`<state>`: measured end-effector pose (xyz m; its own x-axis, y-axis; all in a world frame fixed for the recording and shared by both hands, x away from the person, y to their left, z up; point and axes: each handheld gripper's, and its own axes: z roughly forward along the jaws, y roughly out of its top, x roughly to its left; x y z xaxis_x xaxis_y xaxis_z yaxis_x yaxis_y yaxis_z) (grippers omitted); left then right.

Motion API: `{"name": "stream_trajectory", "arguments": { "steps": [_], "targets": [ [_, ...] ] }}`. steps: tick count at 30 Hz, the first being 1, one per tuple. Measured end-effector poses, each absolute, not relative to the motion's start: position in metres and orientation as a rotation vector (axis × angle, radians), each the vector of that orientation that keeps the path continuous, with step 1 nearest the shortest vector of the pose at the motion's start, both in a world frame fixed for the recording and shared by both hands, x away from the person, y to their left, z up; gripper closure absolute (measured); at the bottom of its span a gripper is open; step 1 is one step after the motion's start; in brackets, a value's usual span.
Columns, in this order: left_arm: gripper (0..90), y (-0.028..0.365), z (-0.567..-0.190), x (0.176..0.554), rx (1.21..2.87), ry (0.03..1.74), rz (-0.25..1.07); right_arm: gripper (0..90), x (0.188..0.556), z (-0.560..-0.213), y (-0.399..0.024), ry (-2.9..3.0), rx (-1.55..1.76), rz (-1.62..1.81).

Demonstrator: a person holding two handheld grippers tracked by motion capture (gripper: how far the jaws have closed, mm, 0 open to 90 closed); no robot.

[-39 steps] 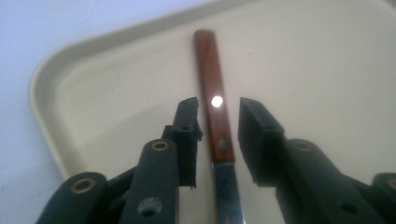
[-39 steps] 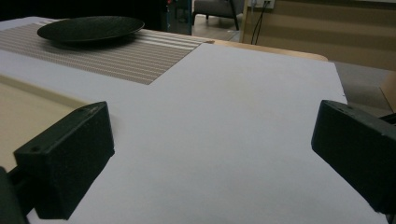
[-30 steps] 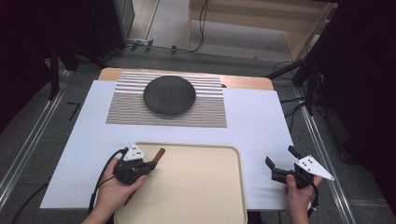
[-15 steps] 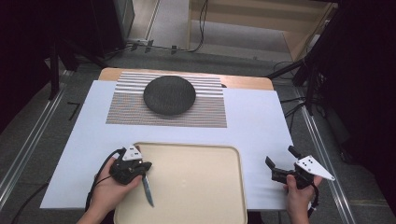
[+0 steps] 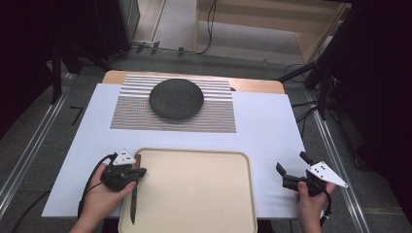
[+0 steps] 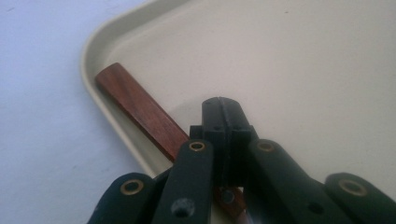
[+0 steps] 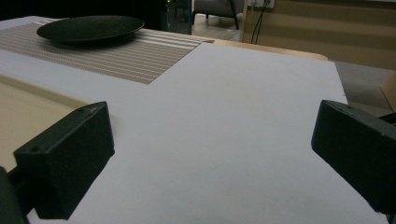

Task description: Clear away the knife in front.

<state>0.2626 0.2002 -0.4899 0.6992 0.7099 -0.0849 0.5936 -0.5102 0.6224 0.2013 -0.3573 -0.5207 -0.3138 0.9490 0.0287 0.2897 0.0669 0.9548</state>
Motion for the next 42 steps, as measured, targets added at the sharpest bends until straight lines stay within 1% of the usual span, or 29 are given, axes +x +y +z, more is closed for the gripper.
{"name": "stream_trajectory", "arguments": {
  "steps": [7,8,11,13,14,15,17,18,19,20,21,27,28,29,30,35,36,37,39,42],
  "targets": [
    [89.5,0.205,-0.49,0.264,2.261,0.987,0.231,0.0,0.201,-0.521,-0.357,1.685,1.248,1.273],
    [85.5,0.205,-0.491,0.263,2.251,0.963,0.23,0.0,0.201,-0.521,-0.357,1.684,1.25,1.271],
    [79.3,0.207,-0.49,0.263,2.223,0.934,0.21,0.0,0.202,-0.521,-0.357,1.685,1.247,1.271],
    [73.9,0.208,-0.488,0.263,2.198,0.933,0.231,0.0,0.202,-0.521,-0.357,1.685,1.247,1.271],
    [73.9,0.209,-0.487,0.262,2.181,0.927,0.237,0.0,0.202,-0.521,-0.357,1.685,1.247,1.271],
    [67.0,0.21,-0.486,0.262,2.157,0.925,0.243,0.0,0.202,-0.521,-0.358,1.685,1.249,1.27],
    [60.6,0.214,-0.482,0.261,2.106,0.901,0.247,0.0,0.201,-0.521,-0.357,1.684,1.251,1.271],
    [55.9,0.214,-0.482,0.261,2.106,0.901,0.247,0.0,0.201,-0.521,-0.357,1.685,1.25,1.271],
    [52.8,0.217,-0.48,0.26,2.059,0.876,0.226,0.0,0.202,-0.521,-0.358,1.685,1.249,1.27],
    [49.6,0.217,-0.48,0.26,2.059,0.876,0.226,0.0,0.202,-0.521,-0.358,1.685,1.249,1.27],
    [46.6,0.22,-0.478,0.259,2.023,0.865,0.238,0.0,0.201,-0.521,-0.357,1.684,1.251,1.271],
    [29.0,0.225,-0.474,0.259,1.98,0.852,0.276,0.0,0.201,-0.521,-0.357,1.685,1.249,1.27],
    [29.0,0.226,-0.474,0.258,1.974,0.861,0.287,0.0,0.202,-0.521,-0.357,1.685,1.248,1.27],
    [24.3,0.226,-0.473,0.258,1.971,0.867,0.299,0.0,0.202,-0.521,-0.357,1.685,1.248,1.27],
    [16.7,0.227,-0.473,0.258,1.968,0.872,0.317,0.0,0.202,-0.521,-0.358,1.685,1.248,1.27],
    [10.0,0.231,-0.471,0.258,1.937,0.88,0.34,0.0,0.201,-0.521,-0.357,1.685,1.249,1.27],
    [4.7,0.234,-0.471,0.257,1.929,0.863,0.334,0.0,0.201,-0.521,-0.357,1.684,1.25,1.272],
    [1.7,0.234,-0.471,0.257,1.929,0.863,0.334,0.0,0.201,-0.521,-0.357,1.684,1.25,1.272],
    [0.4,0.237,-0.471,0.257,1.904,0.848,0.329,0.0,0.201,-0.521,-0.358,1.684,1.248,1.272],
    [0.4,0.242,-0.47,0.257,1.885,0.857,0.354,0.0,0.201,-0.521,-0.358,1.684,1.249,1.273]
  ]
}}
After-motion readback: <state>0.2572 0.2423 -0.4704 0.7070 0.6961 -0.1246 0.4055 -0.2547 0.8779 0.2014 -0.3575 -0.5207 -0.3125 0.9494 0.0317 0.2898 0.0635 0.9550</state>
